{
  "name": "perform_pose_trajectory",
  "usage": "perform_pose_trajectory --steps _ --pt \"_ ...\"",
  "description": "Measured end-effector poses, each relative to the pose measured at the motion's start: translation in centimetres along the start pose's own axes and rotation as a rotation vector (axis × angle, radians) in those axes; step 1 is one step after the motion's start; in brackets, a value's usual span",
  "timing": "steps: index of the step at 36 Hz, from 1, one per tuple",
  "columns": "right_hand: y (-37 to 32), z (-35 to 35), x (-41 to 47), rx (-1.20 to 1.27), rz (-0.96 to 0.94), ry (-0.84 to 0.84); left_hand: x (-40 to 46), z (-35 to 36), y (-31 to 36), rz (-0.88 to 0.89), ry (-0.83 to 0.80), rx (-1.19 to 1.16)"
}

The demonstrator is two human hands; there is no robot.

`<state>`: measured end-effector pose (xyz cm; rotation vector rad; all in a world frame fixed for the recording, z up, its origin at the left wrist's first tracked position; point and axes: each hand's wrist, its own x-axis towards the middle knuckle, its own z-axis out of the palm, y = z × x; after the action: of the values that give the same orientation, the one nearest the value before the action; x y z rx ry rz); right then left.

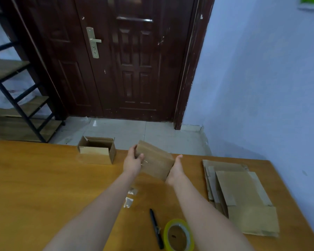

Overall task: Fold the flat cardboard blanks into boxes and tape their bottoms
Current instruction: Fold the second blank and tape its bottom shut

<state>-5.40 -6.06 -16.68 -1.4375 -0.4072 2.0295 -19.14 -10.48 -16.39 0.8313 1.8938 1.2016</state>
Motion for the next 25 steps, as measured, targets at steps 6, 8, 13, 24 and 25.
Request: perform_pose_trajectory --steps 6,8,13,24,25 --pt "-2.8 -0.5 0.4 -0.194 -0.037 -0.003 0.2 -0.4 0.2 0.061 -0.073 -0.022" --pt "-3.2 -0.5 0.8 -0.306 -0.081 -0.005 0.5 -0.7 -0.4 0.044 -0.069 -0.024" --pt "-3.5 0.0 1.2 -0.562 -0.229 -0.015 1.1 -1.4 -1.8 -0.052 -0.045 0.026" --pt "0.4 2.3 3.5 -0.745 -0.310 0.092 2.6 -2.3 -4.9 -0.198 -0.088 -0.100" --pt "0.8 2.5 3.9 -0.757 -0.303 0.087 2.8 -2.4 -5.4 -0.212 -0.104 -0.110"
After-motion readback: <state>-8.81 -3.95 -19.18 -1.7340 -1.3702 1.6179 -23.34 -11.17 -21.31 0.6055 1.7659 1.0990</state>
